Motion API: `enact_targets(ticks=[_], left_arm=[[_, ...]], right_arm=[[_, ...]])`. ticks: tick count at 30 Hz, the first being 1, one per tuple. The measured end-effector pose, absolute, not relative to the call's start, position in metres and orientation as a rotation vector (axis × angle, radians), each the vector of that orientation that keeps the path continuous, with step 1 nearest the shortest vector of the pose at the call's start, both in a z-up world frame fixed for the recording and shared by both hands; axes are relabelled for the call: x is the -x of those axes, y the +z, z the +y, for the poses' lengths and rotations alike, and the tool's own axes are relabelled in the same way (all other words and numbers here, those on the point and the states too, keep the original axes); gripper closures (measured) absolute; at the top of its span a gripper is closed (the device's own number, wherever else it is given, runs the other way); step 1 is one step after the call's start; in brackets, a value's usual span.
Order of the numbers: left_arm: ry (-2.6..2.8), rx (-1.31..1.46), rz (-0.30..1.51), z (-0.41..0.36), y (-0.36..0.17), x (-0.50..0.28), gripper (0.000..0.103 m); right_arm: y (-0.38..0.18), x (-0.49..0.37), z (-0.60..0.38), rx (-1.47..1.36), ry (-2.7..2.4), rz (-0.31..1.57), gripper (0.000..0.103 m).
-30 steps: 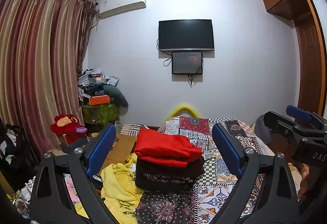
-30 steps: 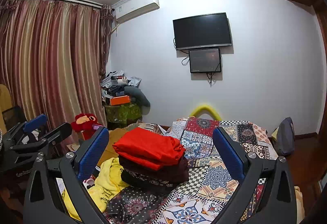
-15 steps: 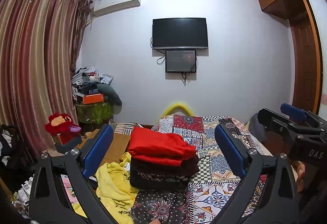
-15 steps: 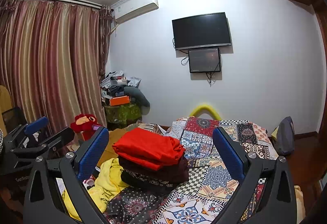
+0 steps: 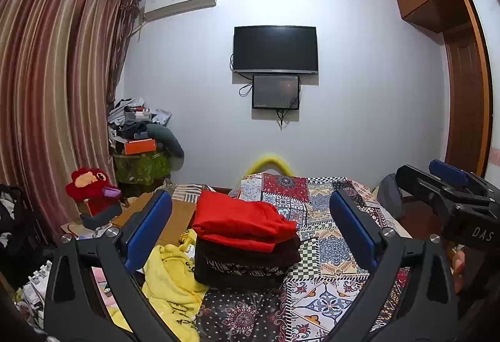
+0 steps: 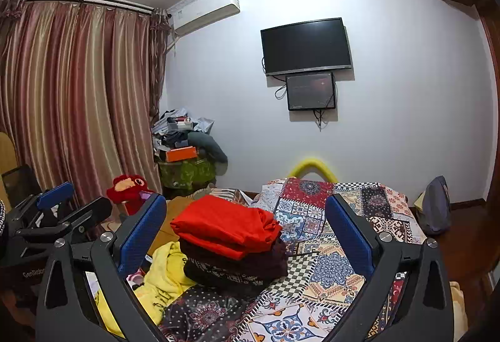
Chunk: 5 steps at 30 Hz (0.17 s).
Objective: Fold large clothes
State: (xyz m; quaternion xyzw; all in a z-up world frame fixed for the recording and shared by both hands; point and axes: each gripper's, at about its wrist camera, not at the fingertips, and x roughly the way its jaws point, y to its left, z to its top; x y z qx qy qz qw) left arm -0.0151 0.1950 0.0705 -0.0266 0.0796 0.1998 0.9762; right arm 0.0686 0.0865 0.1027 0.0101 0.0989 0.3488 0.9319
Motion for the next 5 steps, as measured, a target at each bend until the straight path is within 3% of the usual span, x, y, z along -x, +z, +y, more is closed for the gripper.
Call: enact_targets(ticks=[5], left_arm=[[0.405, 0.053, 0.162, 0.1961, 0.0704, 0.0144, 0.001]], right_arm=[[0.1014, -0.0696, 0.0879, -0.019, 0.714, 0.208, 0.002]])
